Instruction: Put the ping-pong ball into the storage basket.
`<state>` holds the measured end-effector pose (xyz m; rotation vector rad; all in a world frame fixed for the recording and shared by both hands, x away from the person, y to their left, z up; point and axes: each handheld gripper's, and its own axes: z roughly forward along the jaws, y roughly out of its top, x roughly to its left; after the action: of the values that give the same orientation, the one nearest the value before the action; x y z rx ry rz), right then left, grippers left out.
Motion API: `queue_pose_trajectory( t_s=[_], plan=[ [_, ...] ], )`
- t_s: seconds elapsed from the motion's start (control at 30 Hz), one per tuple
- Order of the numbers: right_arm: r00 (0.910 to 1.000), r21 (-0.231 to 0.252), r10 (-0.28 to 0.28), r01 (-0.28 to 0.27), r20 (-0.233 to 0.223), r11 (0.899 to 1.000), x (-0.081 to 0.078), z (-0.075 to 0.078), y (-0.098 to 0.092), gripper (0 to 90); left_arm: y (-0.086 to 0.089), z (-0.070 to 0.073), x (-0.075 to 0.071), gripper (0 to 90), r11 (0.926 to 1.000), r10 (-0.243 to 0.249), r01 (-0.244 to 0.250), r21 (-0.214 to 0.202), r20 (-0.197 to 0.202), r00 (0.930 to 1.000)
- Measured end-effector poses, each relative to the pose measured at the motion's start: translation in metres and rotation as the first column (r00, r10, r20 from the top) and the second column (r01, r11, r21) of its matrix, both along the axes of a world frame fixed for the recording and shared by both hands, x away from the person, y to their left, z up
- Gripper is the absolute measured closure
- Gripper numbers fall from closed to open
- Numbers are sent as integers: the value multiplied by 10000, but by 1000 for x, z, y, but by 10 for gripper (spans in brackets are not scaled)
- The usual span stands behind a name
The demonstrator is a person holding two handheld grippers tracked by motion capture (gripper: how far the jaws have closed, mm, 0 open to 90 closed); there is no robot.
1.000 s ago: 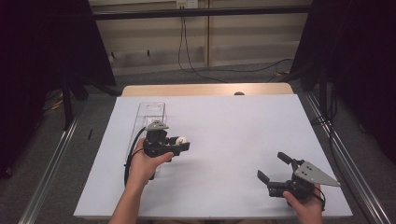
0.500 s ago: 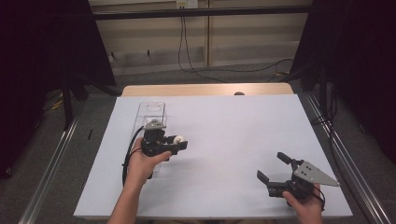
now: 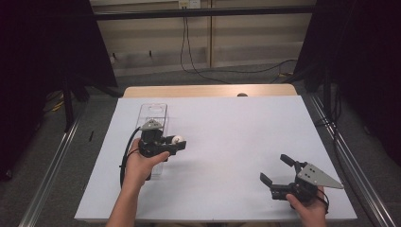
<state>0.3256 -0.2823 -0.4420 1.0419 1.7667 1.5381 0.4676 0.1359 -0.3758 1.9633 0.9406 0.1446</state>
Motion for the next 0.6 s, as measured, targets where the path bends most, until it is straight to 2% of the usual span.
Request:
queue_pose_trajectory(
  t_s=[0.07,0.13,0.17,0.27,0.3,0.53,0.6],
  plan=[
    [10000,28,11,-11,-36,10000,0,0,0,9,0,0,0,511,10000,43,-43,-65,-28,10000],
    [10000,-12,15,-15,14,10000,0,0,0,9,1,1,0,510,9999,30,-30,102,-31,10000],
    [10000,15,44,-44,7,10000,0,0,0,9,1,0,0,511,10000,57,-57,-64,-13,10000],
    [10000,11,12,-12,-12,10000,0,0,0,9,3,2,1,511,10000,59,-59,11,-20,10000],
    [10000,57,-2,2,-59,10000,0,0,0,9,3,2,1,510,9999,120,-120,-98,-5,9999],
    [9999,39,27,-26,-117,10000,0,0,0,9,6,3,2,510,9997,231,-231,-125,-5,9997],
    [9999,50,14,-14,-123,10000,0,0,1,9,7,4,2,510,9998,174,-174,-10,-14,9998]
  ],
)
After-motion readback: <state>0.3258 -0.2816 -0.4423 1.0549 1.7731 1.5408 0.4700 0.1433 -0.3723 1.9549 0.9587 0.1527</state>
